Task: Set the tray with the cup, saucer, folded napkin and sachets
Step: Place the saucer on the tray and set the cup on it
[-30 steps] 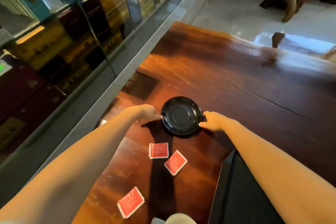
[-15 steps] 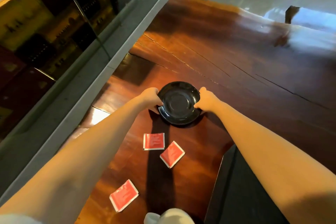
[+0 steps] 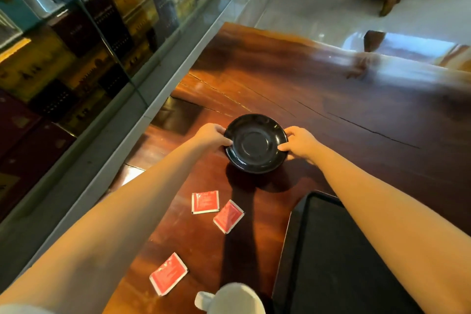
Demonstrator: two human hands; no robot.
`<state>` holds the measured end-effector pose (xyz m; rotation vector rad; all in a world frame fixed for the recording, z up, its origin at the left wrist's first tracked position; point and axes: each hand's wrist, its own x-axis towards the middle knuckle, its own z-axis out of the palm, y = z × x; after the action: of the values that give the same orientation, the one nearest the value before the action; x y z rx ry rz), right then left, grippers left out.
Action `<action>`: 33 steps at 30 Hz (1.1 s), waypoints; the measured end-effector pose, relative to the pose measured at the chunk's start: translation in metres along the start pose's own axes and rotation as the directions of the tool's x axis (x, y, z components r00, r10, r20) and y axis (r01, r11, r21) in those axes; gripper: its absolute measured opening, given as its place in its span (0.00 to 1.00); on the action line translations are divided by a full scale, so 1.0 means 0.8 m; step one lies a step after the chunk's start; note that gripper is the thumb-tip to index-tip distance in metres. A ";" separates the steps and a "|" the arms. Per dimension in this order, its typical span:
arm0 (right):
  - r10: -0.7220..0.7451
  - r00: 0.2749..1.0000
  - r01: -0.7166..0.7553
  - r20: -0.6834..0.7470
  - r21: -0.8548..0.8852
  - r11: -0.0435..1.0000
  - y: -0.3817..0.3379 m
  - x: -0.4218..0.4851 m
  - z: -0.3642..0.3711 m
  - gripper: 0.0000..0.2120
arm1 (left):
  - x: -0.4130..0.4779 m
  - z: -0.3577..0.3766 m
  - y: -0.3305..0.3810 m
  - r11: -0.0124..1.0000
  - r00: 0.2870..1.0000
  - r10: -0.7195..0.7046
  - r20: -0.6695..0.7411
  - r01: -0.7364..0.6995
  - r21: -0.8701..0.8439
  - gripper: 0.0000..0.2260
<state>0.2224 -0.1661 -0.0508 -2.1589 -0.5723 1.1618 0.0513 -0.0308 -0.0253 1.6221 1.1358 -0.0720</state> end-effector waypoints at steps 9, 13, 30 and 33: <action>-0.021 0.999 0.033 -0.050 0.237 0.971 0.038 -0.110 -0.097 0.16 | -0.060 0.066 0.059 0.946 0.997 0.049 0.051 -0.030 -0.323 0.10; -0.011 0.994 0.037 -0.105 0.251 0.967 0.071 -0.160 -0.133 0.17 | -0.090 0.110 0.069 0.935 0.989 0.096 0.111 -0.051 -0.351 0.13; 0.253 0.951 -0.138 -0.176 0.492 0.860 0.285 -0.259 -0.106 0.20 | -0.167 0.311 -0.034 0.923 0.988 -0.111 0.109 0.143 -0.357 0.10; 0.305 0.932 -0.169 -0.198 0.506 0.846 0.307 -0.247 -0.092 0.19 | -0.162 0.329 -0.054 0.915 0.981 -0.178 0.072 0.192 -0.355 0.12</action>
<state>0.2026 -0.4887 -0.0740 -1.9287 0.1152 0.9760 0.0788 -0.3191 -0.0875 1.1804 1.1927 -0.0153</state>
